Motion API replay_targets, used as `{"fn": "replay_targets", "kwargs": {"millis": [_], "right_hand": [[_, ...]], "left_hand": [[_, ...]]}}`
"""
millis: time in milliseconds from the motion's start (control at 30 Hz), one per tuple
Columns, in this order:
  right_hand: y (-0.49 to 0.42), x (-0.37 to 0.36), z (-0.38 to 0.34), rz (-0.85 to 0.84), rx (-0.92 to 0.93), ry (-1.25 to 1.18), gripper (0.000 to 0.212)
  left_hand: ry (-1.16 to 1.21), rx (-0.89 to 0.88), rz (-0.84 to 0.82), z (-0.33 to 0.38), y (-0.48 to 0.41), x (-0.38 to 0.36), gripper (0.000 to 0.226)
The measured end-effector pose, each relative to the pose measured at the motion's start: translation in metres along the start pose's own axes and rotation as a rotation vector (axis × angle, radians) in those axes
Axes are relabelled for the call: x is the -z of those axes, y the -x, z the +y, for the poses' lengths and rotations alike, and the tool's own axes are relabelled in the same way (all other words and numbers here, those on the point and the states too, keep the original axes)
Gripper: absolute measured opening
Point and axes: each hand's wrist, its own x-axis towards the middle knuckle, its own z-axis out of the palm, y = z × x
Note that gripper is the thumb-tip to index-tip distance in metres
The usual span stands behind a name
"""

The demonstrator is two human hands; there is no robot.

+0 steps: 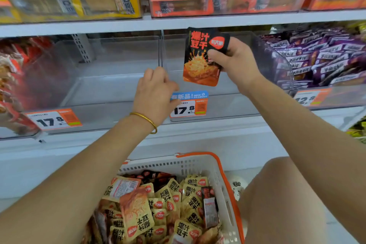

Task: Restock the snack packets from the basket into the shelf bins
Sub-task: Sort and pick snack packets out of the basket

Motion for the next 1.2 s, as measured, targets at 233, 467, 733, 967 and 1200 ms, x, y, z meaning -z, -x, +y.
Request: {"fn": "replay_targets", "kwargs": {"millis": [233,467,733,967,1200], "right_hand": [[-0.008,-0.02,0.036,-0.121,-0.077,0.131,0.018],[-0.005,-0.021,0.052,-0.053,-0.134,0.181,0.018],[-0.009,-0.012,0.04,-0.051,-0.155,0.203,0.018],[-0.002,-0.006,0.03,-0.135,-0.182,0.218,0.012],[0.006,-0.015,0.029,-0.182,-0.32,0.21,0.013]], "left_hand": [[-0.372,-0.191,-0.129,0.012,-0.021,0.0,0.029],[-0.305,-0.085,-0.231,0.024,-0.031,-0.017,0.002],[-0.253,-0.053,-0.235,0.025,-0.039,-0.002,0.009],[-0.187,-0.065,-0.246,0.034,-0.017,0.009,0.017],[-0.108,-0.145,-0.31,0.044,0.012,0.023,0.019]]}}
